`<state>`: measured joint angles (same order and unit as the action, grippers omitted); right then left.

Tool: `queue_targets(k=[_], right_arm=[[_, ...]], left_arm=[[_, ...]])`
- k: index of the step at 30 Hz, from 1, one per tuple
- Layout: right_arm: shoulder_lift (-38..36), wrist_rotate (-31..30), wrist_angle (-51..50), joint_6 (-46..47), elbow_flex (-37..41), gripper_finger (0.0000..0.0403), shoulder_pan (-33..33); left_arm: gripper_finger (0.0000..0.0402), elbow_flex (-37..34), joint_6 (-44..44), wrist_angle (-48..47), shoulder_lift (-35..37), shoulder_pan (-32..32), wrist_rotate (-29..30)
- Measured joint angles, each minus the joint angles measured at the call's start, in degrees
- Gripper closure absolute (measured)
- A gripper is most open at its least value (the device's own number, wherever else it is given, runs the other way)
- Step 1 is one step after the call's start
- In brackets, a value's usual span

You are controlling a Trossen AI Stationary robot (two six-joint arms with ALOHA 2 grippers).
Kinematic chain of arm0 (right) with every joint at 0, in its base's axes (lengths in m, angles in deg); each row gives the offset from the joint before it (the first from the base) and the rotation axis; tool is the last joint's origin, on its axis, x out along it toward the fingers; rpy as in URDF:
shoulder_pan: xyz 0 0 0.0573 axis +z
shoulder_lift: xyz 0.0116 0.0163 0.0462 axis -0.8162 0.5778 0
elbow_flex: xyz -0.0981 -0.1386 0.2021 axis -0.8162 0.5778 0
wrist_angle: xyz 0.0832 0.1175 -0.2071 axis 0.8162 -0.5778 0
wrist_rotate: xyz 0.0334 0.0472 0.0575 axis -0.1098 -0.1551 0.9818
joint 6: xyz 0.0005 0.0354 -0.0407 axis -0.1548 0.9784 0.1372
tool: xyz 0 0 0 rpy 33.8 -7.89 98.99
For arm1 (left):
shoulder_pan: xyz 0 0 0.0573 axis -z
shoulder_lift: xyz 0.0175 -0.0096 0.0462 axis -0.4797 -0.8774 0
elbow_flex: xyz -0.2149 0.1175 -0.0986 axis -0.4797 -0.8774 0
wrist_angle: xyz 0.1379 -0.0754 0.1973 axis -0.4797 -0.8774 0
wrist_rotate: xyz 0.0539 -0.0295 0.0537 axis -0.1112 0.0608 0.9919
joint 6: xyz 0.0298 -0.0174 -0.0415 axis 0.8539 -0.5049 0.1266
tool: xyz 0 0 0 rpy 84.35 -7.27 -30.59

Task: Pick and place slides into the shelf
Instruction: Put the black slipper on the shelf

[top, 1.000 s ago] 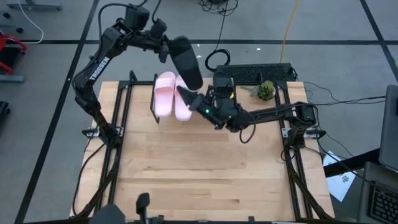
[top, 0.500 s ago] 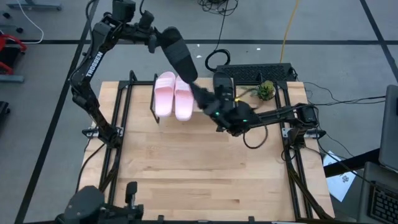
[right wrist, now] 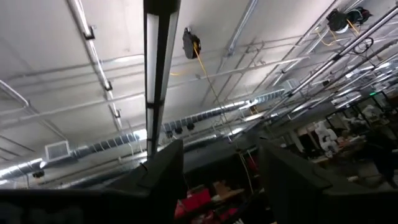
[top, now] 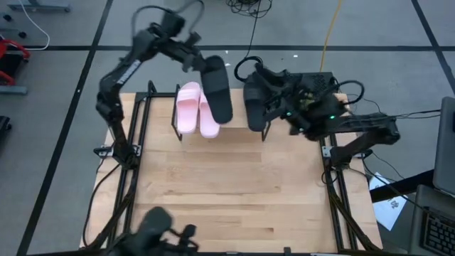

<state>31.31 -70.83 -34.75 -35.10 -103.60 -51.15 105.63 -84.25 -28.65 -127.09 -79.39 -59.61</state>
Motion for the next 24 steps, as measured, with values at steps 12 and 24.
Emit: queue_targets(k=[12,24], right_arm=[[-6.3,0.0,-11.8,-0.6,0.0,0.0209,-0.2],[-6.9,0.1,-12.3,-4.5,0.0,0.0209,-0.2]], left_arm=[[0.0375,0.0,-8.7,2.9,-11.3,3.0,-6.7],[0.0375,0.0,-20.2,15.2,-14.5,3.3,-5.4]])
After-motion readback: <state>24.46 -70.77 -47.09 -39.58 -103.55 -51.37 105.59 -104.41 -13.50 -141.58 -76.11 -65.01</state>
